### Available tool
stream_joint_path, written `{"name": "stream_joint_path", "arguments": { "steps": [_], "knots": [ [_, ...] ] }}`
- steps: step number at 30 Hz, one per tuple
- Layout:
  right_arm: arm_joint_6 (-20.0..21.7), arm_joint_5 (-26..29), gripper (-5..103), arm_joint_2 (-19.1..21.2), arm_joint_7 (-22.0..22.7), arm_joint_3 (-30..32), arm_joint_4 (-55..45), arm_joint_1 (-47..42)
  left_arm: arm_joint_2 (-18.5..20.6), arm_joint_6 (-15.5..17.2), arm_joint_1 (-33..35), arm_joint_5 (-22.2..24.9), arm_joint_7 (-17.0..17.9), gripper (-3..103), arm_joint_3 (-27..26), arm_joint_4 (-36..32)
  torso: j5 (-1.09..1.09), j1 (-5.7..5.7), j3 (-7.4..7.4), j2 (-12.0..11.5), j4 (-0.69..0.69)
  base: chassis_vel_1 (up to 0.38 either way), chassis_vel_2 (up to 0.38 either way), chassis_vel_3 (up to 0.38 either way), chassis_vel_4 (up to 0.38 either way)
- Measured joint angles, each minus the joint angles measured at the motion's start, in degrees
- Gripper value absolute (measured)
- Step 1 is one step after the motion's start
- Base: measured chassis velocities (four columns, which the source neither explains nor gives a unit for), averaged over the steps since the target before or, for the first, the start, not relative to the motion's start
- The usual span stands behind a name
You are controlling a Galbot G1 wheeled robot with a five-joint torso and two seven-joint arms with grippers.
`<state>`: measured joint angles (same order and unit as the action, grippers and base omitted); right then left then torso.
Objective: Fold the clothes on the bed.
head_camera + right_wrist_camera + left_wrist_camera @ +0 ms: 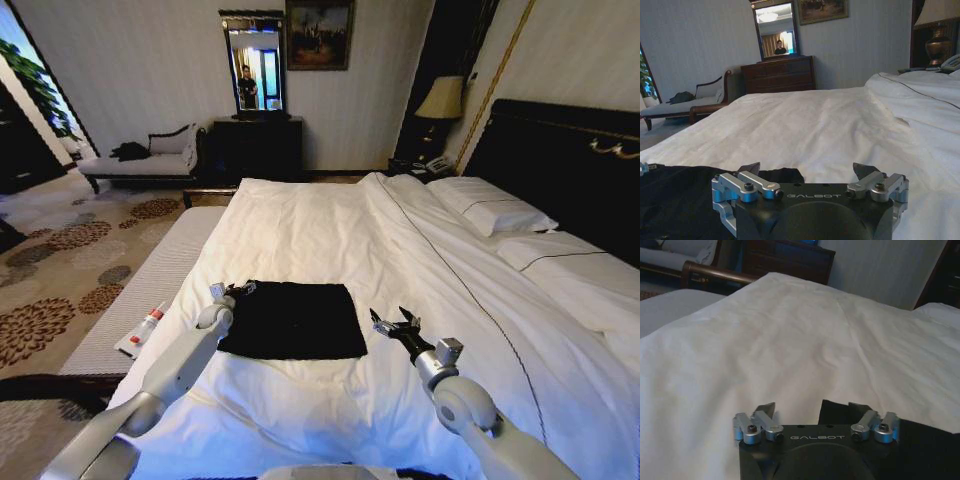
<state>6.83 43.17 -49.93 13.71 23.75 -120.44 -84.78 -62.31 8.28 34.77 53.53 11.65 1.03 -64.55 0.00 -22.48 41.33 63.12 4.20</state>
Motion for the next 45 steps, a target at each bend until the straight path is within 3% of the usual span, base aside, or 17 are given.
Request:
{"name": "stream_joint_path", "arguments": {
  "steps": [6, 8, 12, 14, 15, 18, 21, 29, 40, 45],
  "knots": [
    [0.3, 0.7, 100, 0.1, 0.2, 0.5, -0.2, 0.2, -0.1, 0.2, -0.3, -0.5, 0.0, 55, 1.0, 0.3, 0.00, 0.00, 0.00, 0.0, 0.00, 0.000, 0.000, 0.000, 0.000],
    [0.4, 1.0, 100, 0.0, 0.2, 0.6, -0.2, 0.4, -0.2, 0.3, -0.3, -0.7, -0.1, 55, 1.1, 0.3, 0.00, 0.00, 0.00, 0.0, 0.00, 0.000, 0.000, 0.000, 0.000],
    [0.6, 1.5, 100, 0.3, 0.3, 0.8, -0.3, 0.6, -0.4, 0.2, -0.2, -1.3, -0.2, 33, 1.3, 0.3, 0.01, 0.01, 0.00, 0.0, 0.00, 0.000, 0.000, 0.000, 0.000],
    [0.6, 1.6, 100, 0.4, 0.4, 0.8, -0.3, 0.6, -0.4, 0.2, -0.2, -1.4, -0.2, 33, 1.3, 0.3, 0.00, 0.00, 0.00, 0.0, 0.00, 0.000, 0.000, 0.000, 0.000],
    [0.6, 1.7, 100, 0.4, 0.5, 0.8, -0.3, 0.7, -0.4, 0.2, -0.2, -1.4, -0.2, 23, 1.3, 0.3, 0.00, 0.00, 0.00, 0.0, 0.00, 0.000, 0.000, 0.000, 0.000],
    [0.6, 1.7, 100, 0.4, 0.6, 0.8, -0.3, 0.8, -0.4, 0.0, -0.1, -1.7, -0.2, 17, 1.2, 0.4, 0.00, 0.01, 0.00, 0.0, 0.00, 0.000, 0.000, 0.000, 0.000],
    [0.6, 1.5, 100, 0.5, 0.7, 0.8, -0.1, 0.6, -0.5, -0.4, 0.0, -2.0, -0.2, 2, 1.0, 0.5, 0.00, 0.01, 0.00, 0.0, 0.00, 0.000, 0.000, 0.000, 0.000],
    [0.5, 1.8, 100, 0.4, 0.6, 0.2, 0.8, 1.2, -0.1, -1.2, 0.3, -1.7, 0.5, 0, 0.4, -1.0, 0.00, 0.01, 0.00, 0.0, 0.02, 0.000, 0.000, 0.000, 0.000],
    [2.6, 11.3, 100, 0.2, 3.4, -6.2, 5.0, 10.8, 4.9, -1.5, 1.6, 1.6, 3.4, 0, -0.8, -6.8, 0.01, 0.00, 0.00, 0.0, -0.01, 0.000, 0.000, 0.000, 0.000],
    [2.8, 12.0, 100, 0.0, 3.8, -8.7, 6.8, 13.9, 5.4, -1.0, 2.2, 2.2, 3.8, 0, -1.0, -7.6, 0.00, 0.00, 0.00, 0.0, -0.01, 0.000, 0.000, 0.000, 0.000]
  ]
}}
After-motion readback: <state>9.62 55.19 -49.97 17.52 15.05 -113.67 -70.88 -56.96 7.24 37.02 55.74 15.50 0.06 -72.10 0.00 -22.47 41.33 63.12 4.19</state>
